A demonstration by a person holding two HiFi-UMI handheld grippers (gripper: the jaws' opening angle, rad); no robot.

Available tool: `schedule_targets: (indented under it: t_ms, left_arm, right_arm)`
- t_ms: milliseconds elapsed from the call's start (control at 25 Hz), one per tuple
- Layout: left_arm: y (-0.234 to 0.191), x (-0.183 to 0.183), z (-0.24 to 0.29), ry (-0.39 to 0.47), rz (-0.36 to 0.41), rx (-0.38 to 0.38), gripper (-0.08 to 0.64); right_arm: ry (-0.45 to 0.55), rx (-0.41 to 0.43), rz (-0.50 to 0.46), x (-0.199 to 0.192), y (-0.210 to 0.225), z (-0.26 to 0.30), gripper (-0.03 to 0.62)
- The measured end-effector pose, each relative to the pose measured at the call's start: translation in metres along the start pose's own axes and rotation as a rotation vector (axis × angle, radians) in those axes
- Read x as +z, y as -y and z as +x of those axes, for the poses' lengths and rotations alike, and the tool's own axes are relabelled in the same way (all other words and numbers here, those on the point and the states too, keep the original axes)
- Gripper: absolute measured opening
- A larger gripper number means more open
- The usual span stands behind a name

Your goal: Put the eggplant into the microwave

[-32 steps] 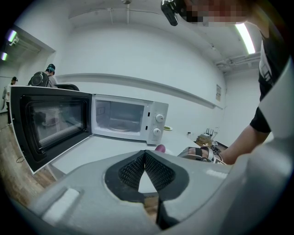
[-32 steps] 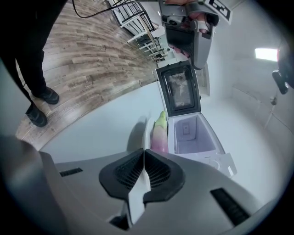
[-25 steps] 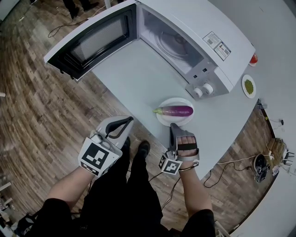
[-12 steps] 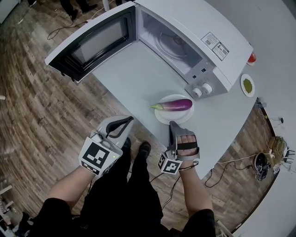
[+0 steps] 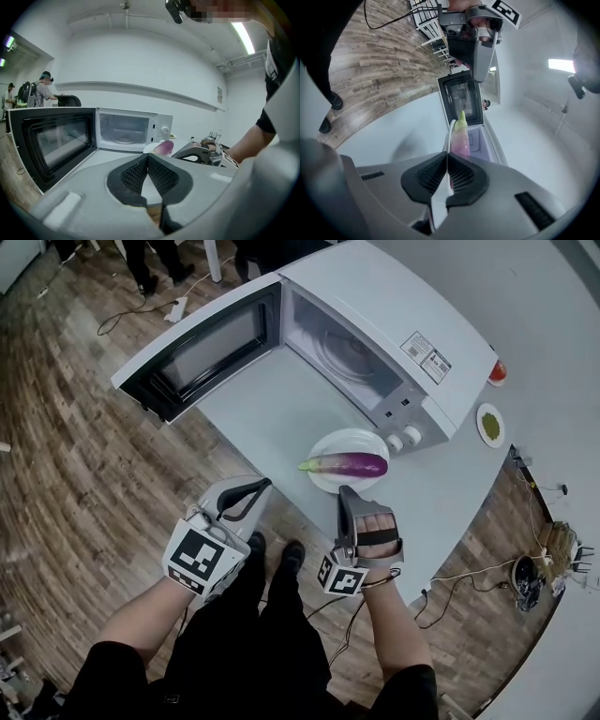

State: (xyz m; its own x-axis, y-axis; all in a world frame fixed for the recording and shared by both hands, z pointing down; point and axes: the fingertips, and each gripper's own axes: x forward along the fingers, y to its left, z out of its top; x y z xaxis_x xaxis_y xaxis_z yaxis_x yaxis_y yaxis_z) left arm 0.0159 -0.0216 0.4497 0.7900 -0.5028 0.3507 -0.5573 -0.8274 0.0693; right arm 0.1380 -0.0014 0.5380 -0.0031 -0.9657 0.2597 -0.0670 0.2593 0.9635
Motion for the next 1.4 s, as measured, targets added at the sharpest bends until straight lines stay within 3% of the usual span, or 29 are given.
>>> schedule_targets:
  t_ms: [680,1080,1400]
  left_arm:
    - [-0.052,0.031,-0.038,0.063,0.013,0.052,0.008]
    - [-0.068,0.043,-0.021,0.065,-0.005,0.121,0.008]
    - [-0.092,0.051,0.002,0.059,-0.005,0.107,0.008]
  right_arm:
    - [0.007,-0.036,0.003,0.034,0.066,0.035,0.021]
    - [0.056,-0.011,0.017,0.035,0.077,0.073,0.021]
    - [0.033,0.005,0.025,0.035,0.089,0.113,0.021]
